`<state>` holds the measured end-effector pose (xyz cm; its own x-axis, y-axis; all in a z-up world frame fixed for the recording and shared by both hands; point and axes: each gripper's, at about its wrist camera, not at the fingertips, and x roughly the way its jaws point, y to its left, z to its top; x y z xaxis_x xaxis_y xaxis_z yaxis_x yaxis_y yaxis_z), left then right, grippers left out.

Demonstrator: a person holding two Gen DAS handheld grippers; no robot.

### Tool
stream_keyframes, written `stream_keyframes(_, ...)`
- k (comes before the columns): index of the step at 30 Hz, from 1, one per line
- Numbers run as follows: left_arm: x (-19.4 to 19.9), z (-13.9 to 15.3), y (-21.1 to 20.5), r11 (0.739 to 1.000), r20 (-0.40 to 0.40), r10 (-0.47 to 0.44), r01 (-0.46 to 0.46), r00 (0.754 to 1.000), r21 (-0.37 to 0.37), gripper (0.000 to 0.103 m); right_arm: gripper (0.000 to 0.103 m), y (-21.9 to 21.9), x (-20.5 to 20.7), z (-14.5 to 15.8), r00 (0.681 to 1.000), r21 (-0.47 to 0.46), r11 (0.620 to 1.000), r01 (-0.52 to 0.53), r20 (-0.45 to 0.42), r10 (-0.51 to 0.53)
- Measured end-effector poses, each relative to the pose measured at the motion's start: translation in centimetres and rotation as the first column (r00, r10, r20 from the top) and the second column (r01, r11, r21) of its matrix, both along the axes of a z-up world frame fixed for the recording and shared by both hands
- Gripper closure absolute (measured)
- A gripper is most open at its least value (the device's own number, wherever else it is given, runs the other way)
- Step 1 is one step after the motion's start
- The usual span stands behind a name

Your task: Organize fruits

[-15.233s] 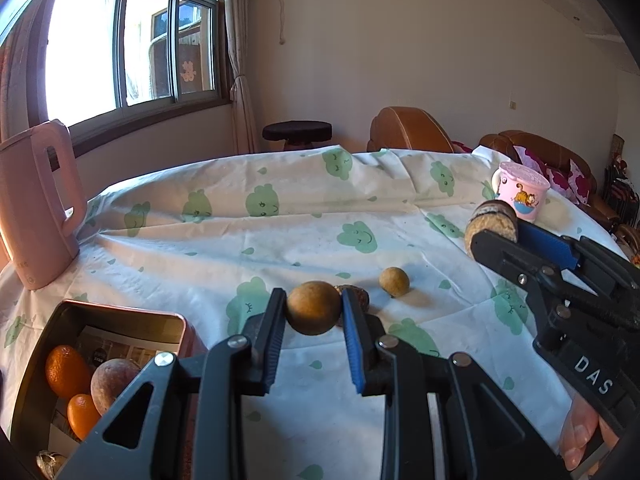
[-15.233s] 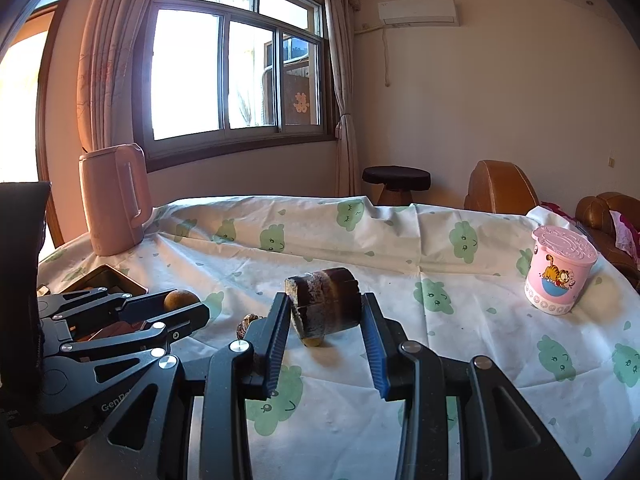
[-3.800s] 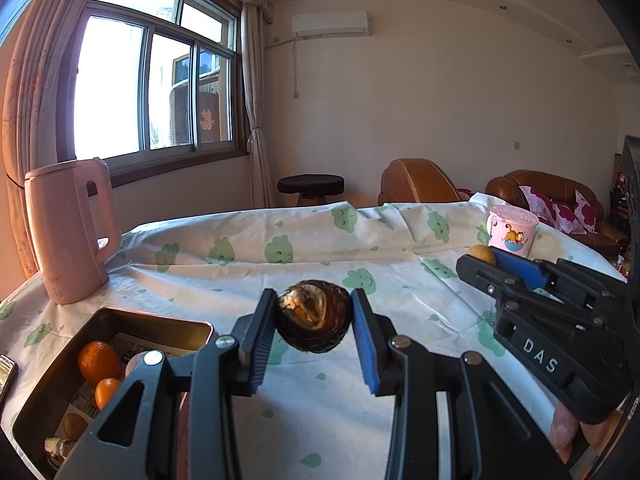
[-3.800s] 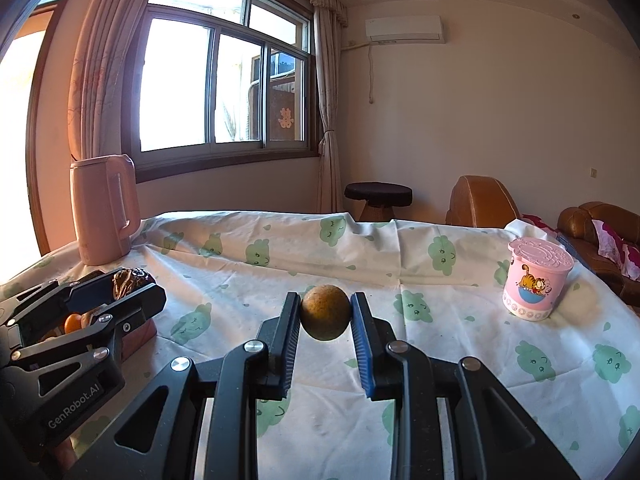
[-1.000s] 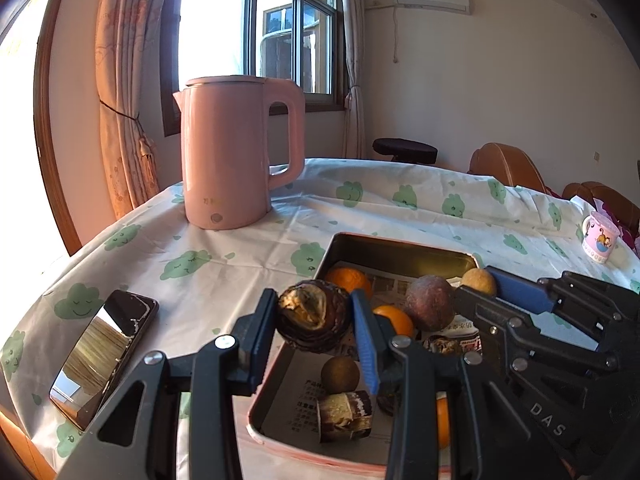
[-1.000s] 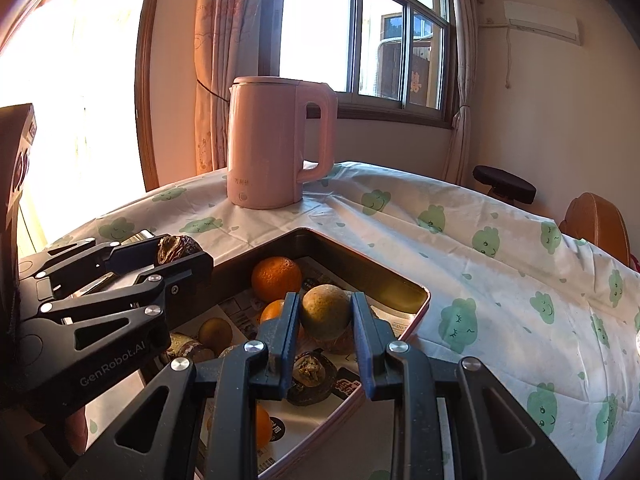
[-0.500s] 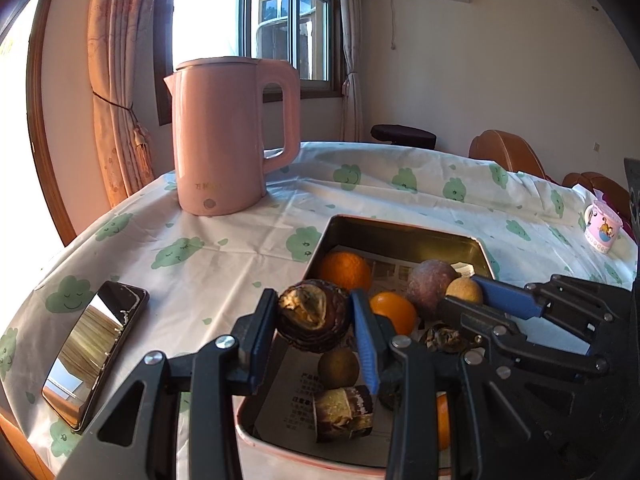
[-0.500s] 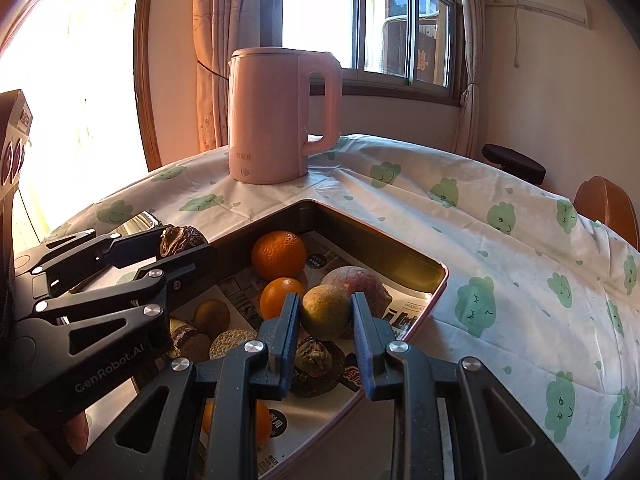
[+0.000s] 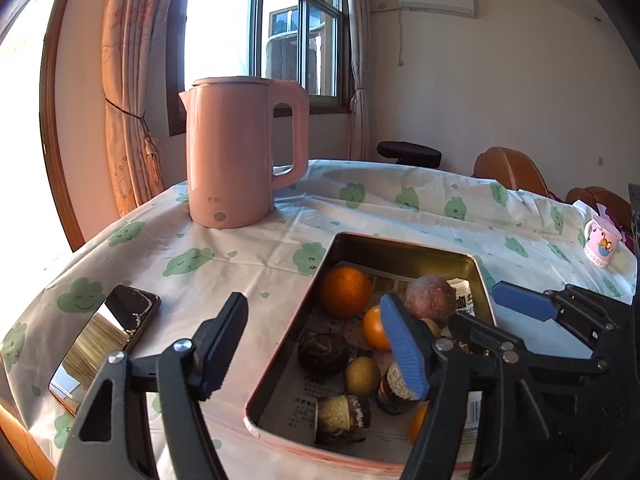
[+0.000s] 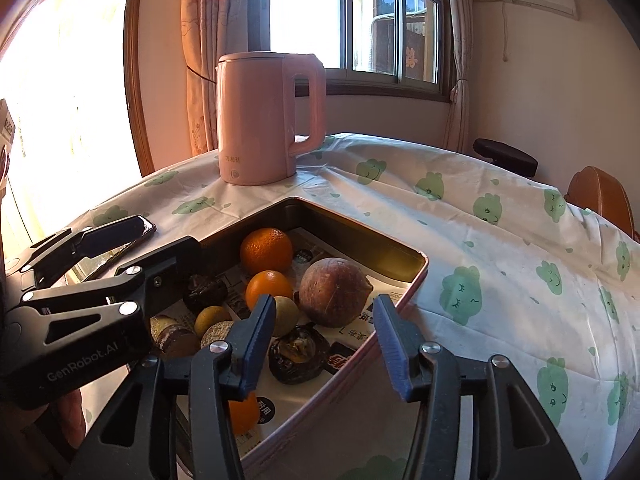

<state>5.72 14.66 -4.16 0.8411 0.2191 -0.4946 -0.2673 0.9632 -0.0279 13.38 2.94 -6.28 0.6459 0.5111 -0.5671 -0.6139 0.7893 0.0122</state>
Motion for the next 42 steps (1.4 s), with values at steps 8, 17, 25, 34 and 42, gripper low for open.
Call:
stream_keyframes(8,-1.1,1.2,-1.4,1.0,0.067,-0.014,0.013,0.998,0.016,0.026,0.042,-2.7,-1.2,2.0,0.993,0.045,0.997,0.065,0.094,-0.069)
stream_keyframes(17,-1.6,1.5,-2.1,1.0,0.081,-0.017,0.015,0.997,0.023,0.026,0.039,-4.3,-1.6,2.8,0.988,0.08,0.992,0.094,0.114,-0.102)
stream_keyframes(25,-1.6,1.6,-2.3,1.0,0.082,-0.018,0.017,0.996,0.023,0.026,0.039,-4.6,-1.8,2.8,0.987,0.084,0.992,0.099,0.116,-0.109)
stream_keyframes(34,-1.6,1.5,-2.4,1.0,0.081,-0.018,0.017,0.997,0.022,0.026,0.038,-4.9,-2.0,2.7,0.987,0.084,0.991,0.103,0.117,-0.112)
stream_keyframes(42,-1.7,1.5,-2.4,1.0,0.088,-0.009,0.007,0.996,0.026,0.016,0.037,-5.1,-2.1,2.7,0.986,0.08,0.992,0.102,0.12,-0.111)
